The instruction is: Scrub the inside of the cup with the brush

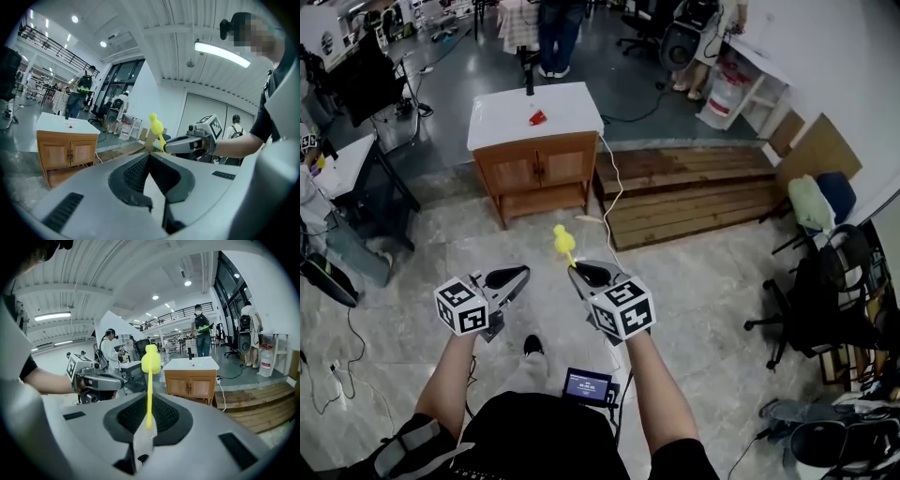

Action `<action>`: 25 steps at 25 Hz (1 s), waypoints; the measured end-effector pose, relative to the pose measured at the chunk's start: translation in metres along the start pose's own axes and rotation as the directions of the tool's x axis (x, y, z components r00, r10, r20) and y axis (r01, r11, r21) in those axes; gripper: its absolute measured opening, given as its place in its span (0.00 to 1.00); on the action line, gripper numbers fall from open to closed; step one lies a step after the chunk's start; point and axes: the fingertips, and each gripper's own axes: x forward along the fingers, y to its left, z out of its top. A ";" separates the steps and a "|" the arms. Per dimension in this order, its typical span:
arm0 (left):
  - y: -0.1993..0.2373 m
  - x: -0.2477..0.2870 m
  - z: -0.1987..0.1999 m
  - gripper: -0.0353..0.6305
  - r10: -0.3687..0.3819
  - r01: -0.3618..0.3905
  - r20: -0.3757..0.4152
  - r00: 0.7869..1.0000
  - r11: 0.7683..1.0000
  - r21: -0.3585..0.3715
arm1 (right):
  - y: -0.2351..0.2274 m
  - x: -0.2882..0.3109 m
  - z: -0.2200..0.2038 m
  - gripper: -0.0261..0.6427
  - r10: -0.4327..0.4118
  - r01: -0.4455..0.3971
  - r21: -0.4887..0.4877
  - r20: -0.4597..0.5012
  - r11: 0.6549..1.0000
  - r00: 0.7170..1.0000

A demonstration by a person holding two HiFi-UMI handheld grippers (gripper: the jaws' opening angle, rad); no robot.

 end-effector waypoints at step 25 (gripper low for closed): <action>0.192 0.009 0.056 0.06 -0.081 0.083 0.039 0.996 0.996 -0.039 | -0.058 0.173 0.086 0.10 -0.045 0.044 -0.023 -0.070 0.999 0.997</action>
